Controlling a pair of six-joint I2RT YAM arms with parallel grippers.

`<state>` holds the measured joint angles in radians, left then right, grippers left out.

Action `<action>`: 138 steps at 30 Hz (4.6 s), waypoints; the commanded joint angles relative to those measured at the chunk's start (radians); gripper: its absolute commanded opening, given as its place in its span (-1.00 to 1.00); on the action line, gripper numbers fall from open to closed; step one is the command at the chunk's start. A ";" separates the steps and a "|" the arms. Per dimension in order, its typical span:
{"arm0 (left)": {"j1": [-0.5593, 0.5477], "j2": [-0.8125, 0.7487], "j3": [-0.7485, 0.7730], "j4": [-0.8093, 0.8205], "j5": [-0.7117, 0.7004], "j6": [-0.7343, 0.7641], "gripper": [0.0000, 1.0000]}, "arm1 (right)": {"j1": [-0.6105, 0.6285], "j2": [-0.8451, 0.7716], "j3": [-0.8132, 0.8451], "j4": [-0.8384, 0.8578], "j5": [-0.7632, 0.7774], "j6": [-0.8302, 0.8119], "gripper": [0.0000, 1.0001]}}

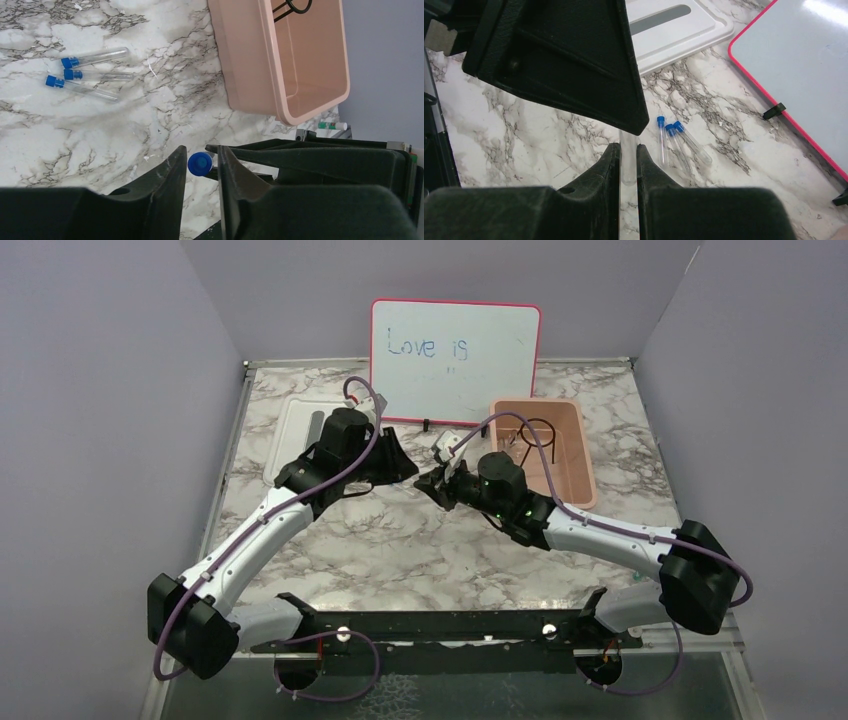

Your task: Organize the chemistry lab equipment

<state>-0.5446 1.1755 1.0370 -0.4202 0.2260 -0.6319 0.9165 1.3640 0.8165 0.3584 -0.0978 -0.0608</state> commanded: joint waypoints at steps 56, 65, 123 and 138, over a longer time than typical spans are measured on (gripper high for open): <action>0.204 0.118 -0.306 0.199 -0.849 0.005 -0.76 | 0.007 -0.256 -0.267 -0.018 0.039 0.375 -0.04; 0.204 0.107 -0.321 0.190 -0.776 -0.031 -0.76 | 0.006 -0.242 -0.261 -0.019 0.041 0.363 -0.04; 0.085 -0.185 -0.046 -0.053 -0.775 0.182 0.46 | 0.107 0.340 0.254 -0.351 0.080 0.699 -0.02; 0.106 -0.298 -0.020 -0.099 -0.778 0.278 0.48 | 0.153 0.732 0.640 -0.479 0.156 0.932 -0.02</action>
<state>-0.4450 0.8963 1.0260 -0.5056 -0.5808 -0.3840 1.0657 2.0418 1.3811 -0.0532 -0.0082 0.7975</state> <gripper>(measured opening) 0.735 0.495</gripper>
